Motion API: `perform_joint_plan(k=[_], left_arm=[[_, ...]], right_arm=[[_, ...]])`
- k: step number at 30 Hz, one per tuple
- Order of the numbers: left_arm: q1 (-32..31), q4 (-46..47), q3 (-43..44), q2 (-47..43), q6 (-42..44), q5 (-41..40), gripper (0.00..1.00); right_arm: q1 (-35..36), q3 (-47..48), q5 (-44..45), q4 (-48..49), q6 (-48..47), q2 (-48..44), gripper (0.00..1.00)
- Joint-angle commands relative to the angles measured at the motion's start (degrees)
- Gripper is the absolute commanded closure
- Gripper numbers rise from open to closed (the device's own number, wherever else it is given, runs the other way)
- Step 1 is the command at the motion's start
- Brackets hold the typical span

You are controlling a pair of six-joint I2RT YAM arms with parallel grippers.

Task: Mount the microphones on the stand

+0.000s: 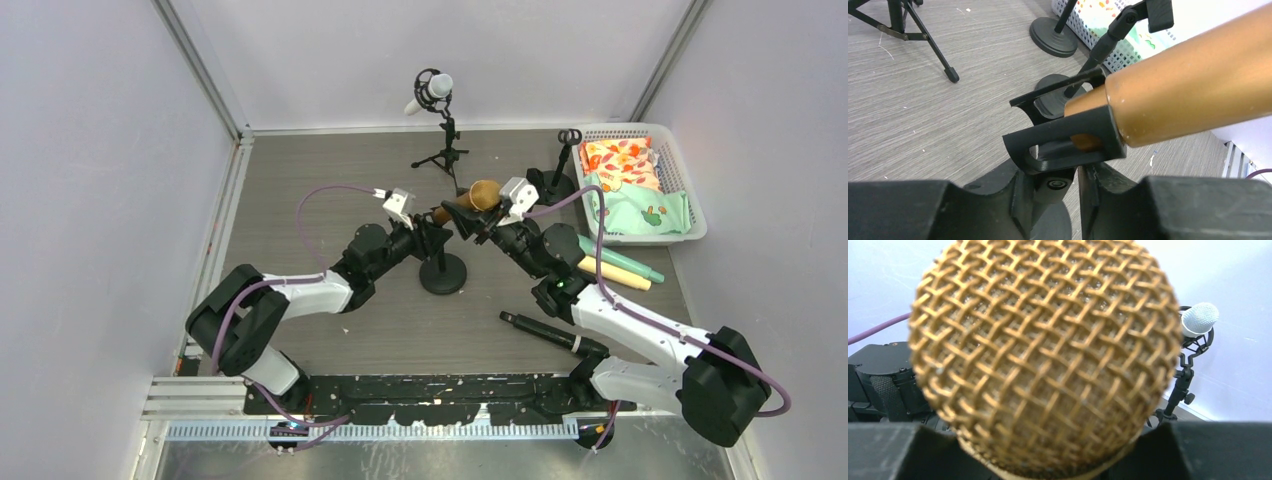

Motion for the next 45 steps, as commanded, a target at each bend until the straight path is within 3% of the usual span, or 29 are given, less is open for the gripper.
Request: perform_joint_plan(k=[1,5,10,22,26,36,45], left_arm=[[-0.3,6.2,2.5,0.7,-2.2,-0.5,0.77],[-0.3,7.5,2.6,1.2,-2.0,-0.1,0.91],[-0.3,7.6,2.6,0.9,-1.3,0.8,1.0],[-0.3,5.7,3.3,0.4,2.4,4.2,1.0],[-0.3,5.3,3.6,0.5,3.0,4.5,1.0],[-0.3,5.1,3.9,0.5,2.7,5.1,1.0],[-0.3,5.0,3.6,0.2,2.5,4.4,1.0]], right_arm=[[0.1,-1.7,0.5,-3.7,1.0,-0.3,0.99],[0.1,-2.5,1.6,-3.5,1.4,-0.3,0.99],[0.1,-3.8,2.8,-3.3,1.5,0.5,0.99],[0.1,2.7,5.4,-25.2,9.0,2.4,0.99],[0.1,2.9,7.4,-28.0,9.9,3.8,0.99],[4.2,-1.4,18.6,-22.5,8.6,10.4,0.99],[6.8,-4.3,21.0,-18.3,7.5,16.0,0.99]])
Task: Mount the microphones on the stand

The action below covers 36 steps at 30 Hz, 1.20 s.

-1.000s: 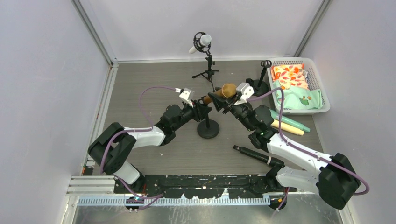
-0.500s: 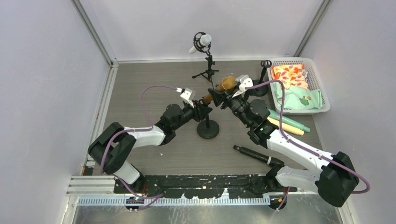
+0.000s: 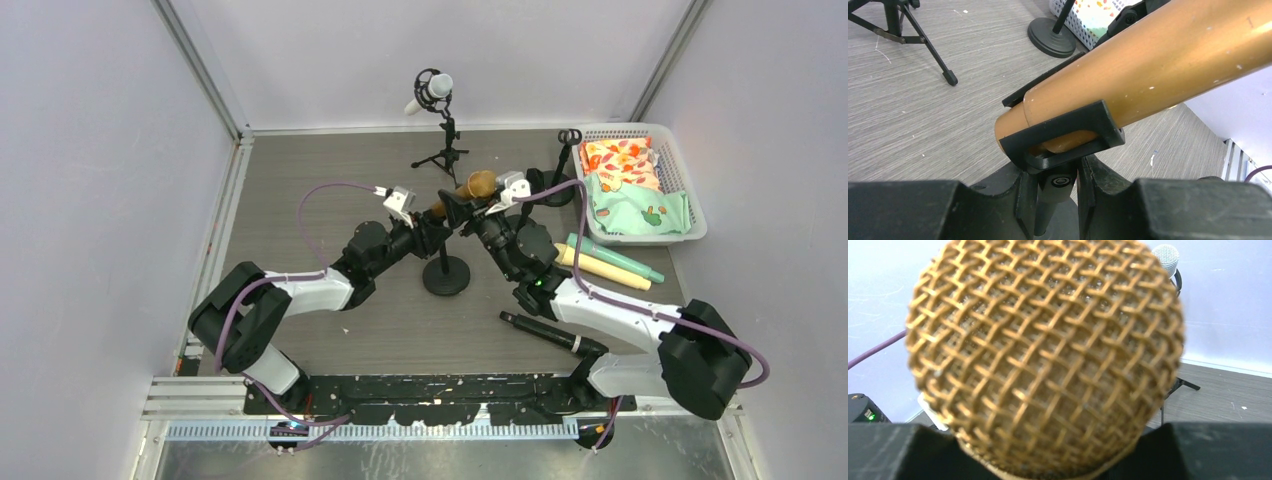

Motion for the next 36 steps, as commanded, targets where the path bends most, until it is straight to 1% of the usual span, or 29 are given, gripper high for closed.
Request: perform_joint_plan(k=[1,9,19,28,31,32,34,35,36], left_arm=[[-0.8,4.3,2.7,-1.2,1.0,1.8,1.0],[-0.8,3.9,3.0,-1.4,-0.4,-0.2,1.0],[-0.8,2.4,3.6,-2.6,1.7,0.7,1.0],[-0.8,1.6,3.4,-3.9,1.7,0.0,1.0],[-0.8,1.3,3.4,-3.9,1.6,-0.5,1.0],[-0.8,1.0,3.3,-3.9,1.6,-0.8,1.0],[-0.8,0.6,3.2,-3.9,1.8,-1.6,1.0],[-0.8,0.2,3.1,-3.9,2.0,-2.0,1.0],[-0.8,-0.2,3.1,-3.8,2.3,-2.3,1.0]], right_arm=[[2.2,-6.1,0.0,-19.7,-2.3,7.6,0.99],[4.6,-7.3,1.5,-17.2,-3.5,12.0,0.99],[4.7,-5.4,0.2,-19.1,-2.8,17.8,0.99],[4.7,-6.1,-1.1,-14.0,-1.0,24.4,0.99],[4.7,-6.7,-1.8,-12.2,-0.2,23.3,0.99],[4.7,-6.9,-1.8,-11.9,0.1,22.2,0.95],[4.7,-7.3,-2.0,-12.0,0.4,18.5,0.74],[4.7,-7.3,-1.9,-12.2,0.4,16.2,0.66],[4.7,-7.4,-1.8,-12.6,0.4,12.7,0.61]])
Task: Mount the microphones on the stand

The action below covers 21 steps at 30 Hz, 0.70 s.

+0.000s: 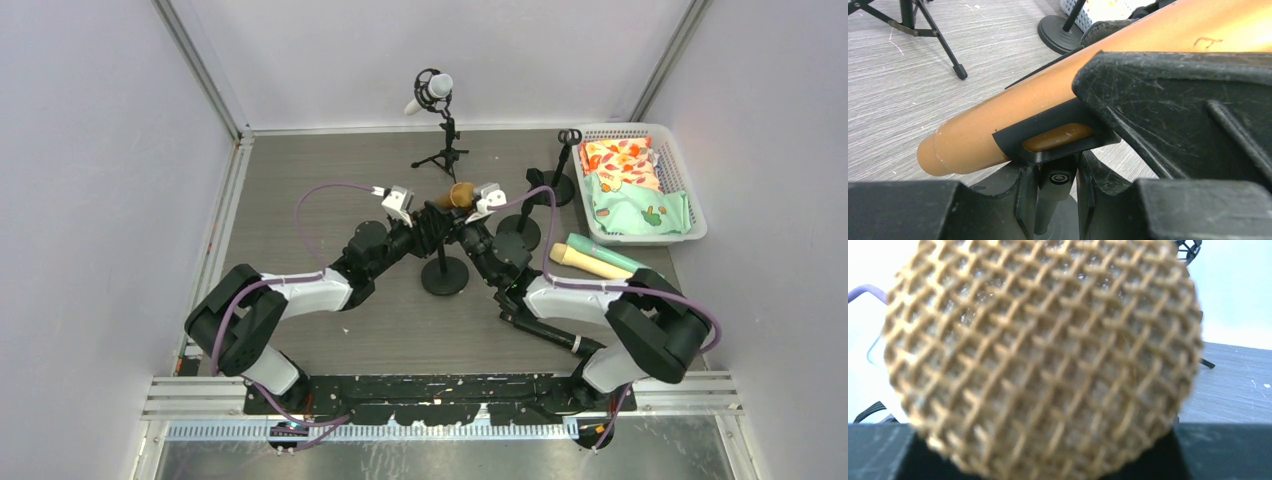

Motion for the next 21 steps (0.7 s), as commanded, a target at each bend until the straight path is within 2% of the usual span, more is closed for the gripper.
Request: perform_joint_plan(k=[1,4,11,15,21], left_arm=[[-1.1,2.2,3.0,-2.8,4.0,0.8,1.0],[-1.1,0.6,3.2,-2.9,4.5,0.7,1.0],[-1.1,-0.4,2.3,-3.4,5.2,-1.0,1.0],[-1.1,-2.3,2.5,-4.0,7.3,-2.0,1.0],[-1.1,-4.8,3.0,-5.1,12.0,-2.2,1.0]], right_arm=[[2.1,-5.9,-5.4,-27.5,0.4,-3.2,0.56],[2.1,-5.8,-4.9,-29.2,-0.1,-11.9,0.42],[2.1,-4.9,-7.6,-37.3,-0.3,-28.5,0.22],[2.0,-2.5,-8.3,-45.2,0.8,-36.8,0.21],[2.0,8.7,-6.7,-69.5,2.4,-41.4,0.21]])
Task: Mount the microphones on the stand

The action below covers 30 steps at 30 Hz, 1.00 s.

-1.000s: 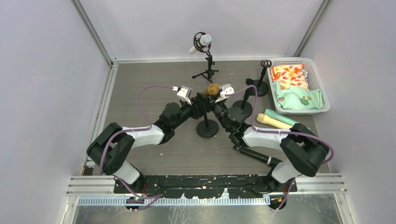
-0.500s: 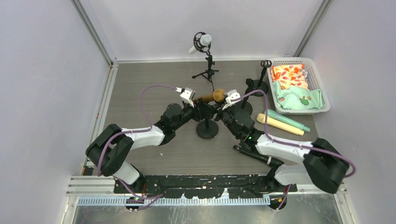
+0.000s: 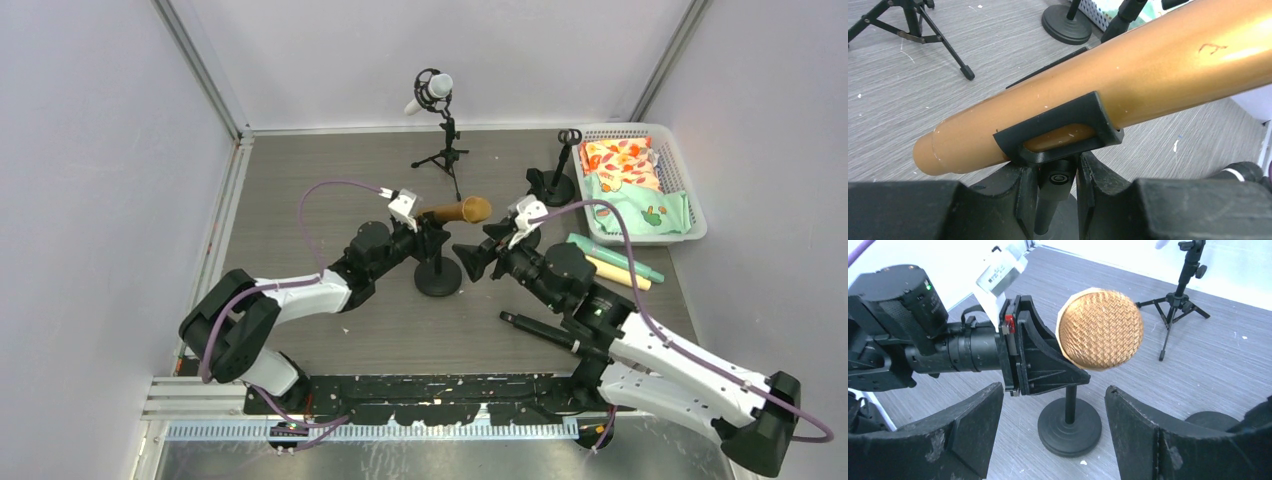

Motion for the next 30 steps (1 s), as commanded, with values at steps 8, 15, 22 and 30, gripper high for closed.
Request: perform_joint_plan(k=[8,15,22,30], left_arm=[[0.1,-3.6,2.4,-4.6,8.5,0.6,1.0],[0.1,-4.3,1.0,-6.0,8.4,1.4,1.0],[0.1,-4.5,0.2,-6.1,7.3,2.0,1.0],[0.1,-4.7,0.0,-6.1,7.2,2.2,1.0]], right_arm=[[-3.1,32.4,-2.0,-43.7,5.7,10.6,0.16],[-14.4,38.7,-16.7,-46.5,10.6,16.3,0.09],[-16.0,38.6,-23.9,-42.2,11.4,19.4,0.08],[-16.0,37.5,-23.5,-40.5,10.4,21.4,0.19]])
